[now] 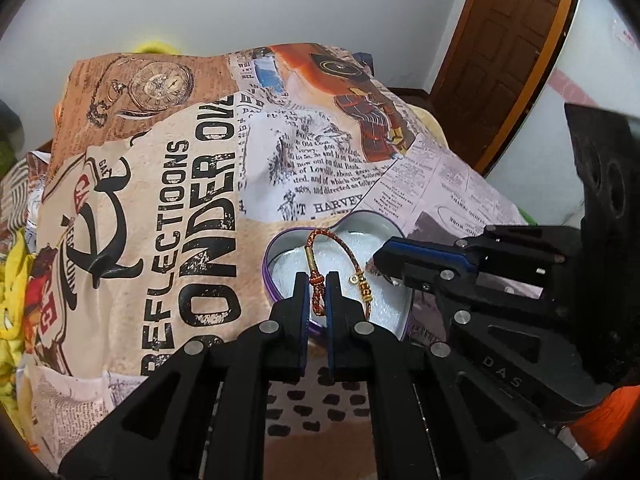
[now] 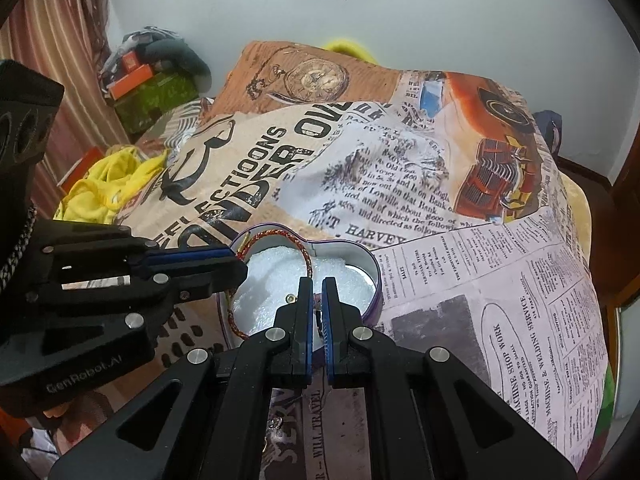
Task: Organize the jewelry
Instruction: 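Carry the orange bracelet into the purple heart tin and open the left gripper, then grasp the blue-beaded red string bracelet with the right gripper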
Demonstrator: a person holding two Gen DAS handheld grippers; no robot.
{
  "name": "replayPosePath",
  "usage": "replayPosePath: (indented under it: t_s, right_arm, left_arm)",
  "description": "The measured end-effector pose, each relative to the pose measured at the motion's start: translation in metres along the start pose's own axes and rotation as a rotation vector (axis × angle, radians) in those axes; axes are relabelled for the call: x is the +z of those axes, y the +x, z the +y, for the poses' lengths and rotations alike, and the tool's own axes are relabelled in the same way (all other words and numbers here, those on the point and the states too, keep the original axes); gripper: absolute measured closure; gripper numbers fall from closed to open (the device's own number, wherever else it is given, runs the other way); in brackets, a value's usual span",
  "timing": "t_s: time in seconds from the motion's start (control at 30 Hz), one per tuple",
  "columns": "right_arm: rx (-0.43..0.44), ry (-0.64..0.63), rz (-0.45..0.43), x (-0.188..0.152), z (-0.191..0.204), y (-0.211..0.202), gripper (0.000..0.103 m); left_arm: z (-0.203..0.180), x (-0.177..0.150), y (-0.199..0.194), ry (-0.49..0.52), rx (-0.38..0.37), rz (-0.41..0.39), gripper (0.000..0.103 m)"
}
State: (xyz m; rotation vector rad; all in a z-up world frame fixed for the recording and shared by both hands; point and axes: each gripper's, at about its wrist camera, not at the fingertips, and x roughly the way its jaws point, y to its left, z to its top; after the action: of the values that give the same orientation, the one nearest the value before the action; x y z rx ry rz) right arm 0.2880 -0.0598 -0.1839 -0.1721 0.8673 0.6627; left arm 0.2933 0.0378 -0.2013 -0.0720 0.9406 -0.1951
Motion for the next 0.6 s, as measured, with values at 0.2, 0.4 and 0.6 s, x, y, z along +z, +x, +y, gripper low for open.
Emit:
replayPosePath:
  t_s: [0.2, 0.4, 0.6]
  right_arm:
    - [-0.017, -0.025, -0.008, -0.001, 0.006, -0.010, 0.097]
    - [-0.038, -0.030, -0.041, -0.001, 0.011, -0.032, 0.088]
    - [-0.085, -0.043, -0.086, -0.007, 0.016, -0.060, 0.075]
  left_arm:
    - [0.000, -0.004, -0.011, -0.006, 0.023, -0.006, 0.096]
    - [-0.001, -0.010, -0.032, -0.017, 0.044, -0.028, 0.093]
    - [-0.006, -0.021, -0.057, -0.021, 0.075, -0.068, 0.071]
